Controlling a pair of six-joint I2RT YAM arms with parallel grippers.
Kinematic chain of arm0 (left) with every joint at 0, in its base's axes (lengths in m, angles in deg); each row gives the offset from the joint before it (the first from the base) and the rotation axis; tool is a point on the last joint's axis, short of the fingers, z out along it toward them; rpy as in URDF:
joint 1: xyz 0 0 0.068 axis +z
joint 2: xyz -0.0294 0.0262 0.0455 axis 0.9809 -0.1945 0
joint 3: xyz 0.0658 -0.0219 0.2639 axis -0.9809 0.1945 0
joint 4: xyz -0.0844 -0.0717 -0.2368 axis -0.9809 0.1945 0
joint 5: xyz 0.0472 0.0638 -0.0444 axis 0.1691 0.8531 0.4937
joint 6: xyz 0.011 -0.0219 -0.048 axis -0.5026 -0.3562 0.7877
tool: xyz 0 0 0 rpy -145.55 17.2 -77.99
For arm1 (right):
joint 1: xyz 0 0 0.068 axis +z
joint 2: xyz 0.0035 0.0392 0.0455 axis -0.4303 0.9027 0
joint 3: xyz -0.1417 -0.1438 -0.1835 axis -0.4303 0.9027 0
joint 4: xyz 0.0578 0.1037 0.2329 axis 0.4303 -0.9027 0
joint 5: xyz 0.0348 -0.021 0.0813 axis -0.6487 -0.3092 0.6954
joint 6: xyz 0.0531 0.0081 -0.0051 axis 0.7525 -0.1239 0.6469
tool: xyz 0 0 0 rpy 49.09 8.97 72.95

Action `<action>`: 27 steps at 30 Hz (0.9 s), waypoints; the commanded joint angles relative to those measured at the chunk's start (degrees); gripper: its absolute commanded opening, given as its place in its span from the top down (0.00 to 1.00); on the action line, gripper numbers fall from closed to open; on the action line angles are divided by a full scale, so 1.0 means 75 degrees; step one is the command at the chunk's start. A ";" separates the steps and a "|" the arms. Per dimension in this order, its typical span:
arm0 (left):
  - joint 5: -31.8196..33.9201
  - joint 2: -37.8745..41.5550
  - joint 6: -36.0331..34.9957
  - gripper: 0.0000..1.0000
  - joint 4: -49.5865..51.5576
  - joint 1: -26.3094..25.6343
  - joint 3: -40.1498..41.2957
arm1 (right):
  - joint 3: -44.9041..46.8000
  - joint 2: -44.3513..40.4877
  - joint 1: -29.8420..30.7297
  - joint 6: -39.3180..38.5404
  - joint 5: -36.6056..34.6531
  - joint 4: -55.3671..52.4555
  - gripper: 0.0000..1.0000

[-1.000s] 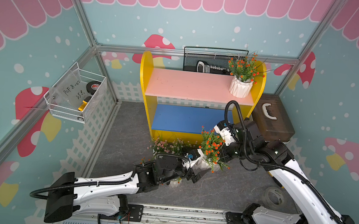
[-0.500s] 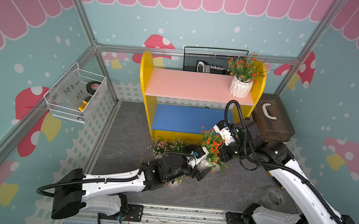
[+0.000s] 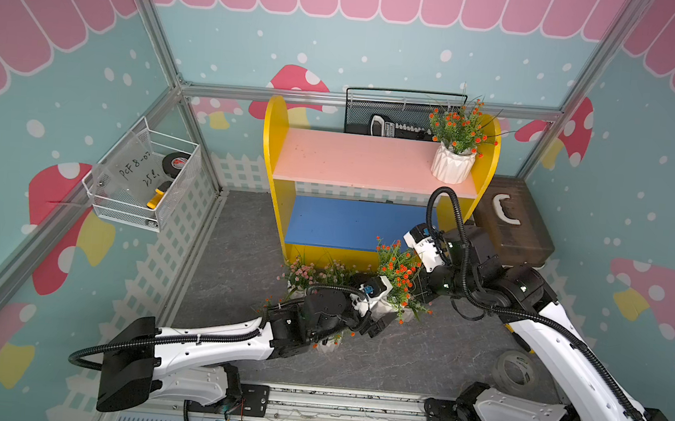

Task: Place the baby's breath potted plants on the rack by color
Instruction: Pick up the baby's breath potted plant from the center of the board, then place the baby's breath potted plant on the rack.

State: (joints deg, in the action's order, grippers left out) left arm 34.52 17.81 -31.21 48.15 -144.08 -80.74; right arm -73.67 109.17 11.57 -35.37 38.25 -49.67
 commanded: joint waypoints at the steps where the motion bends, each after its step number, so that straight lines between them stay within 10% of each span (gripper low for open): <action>1: 0.0240 0.0301 -0.0041 0.29 -0.0314 -0.0027 -0.0247 | 0.0045 -0.0322 -0.0104 -0.0064 -0.0070 0.0209 0.77; 10: 0.0474 0.0744 -0.0135 0.31 0.0349 0.0066 -0.0601 | 0.1146 -0.1439 -0.0754 0.0027 -0.1568 -0.0034 0.67; 27: 0.0458 0.0028 -0.0011 0.31 0.2982 0.0748 -0.4006 | 0.3763 -0.3542 -0.0897 0.0431 -0.0849 0.0482 0.65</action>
State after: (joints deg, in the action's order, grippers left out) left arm 37.93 19.08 -31.01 69.24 -139.08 -105.33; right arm -45.35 84.12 5.23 -32.05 30.38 -47.81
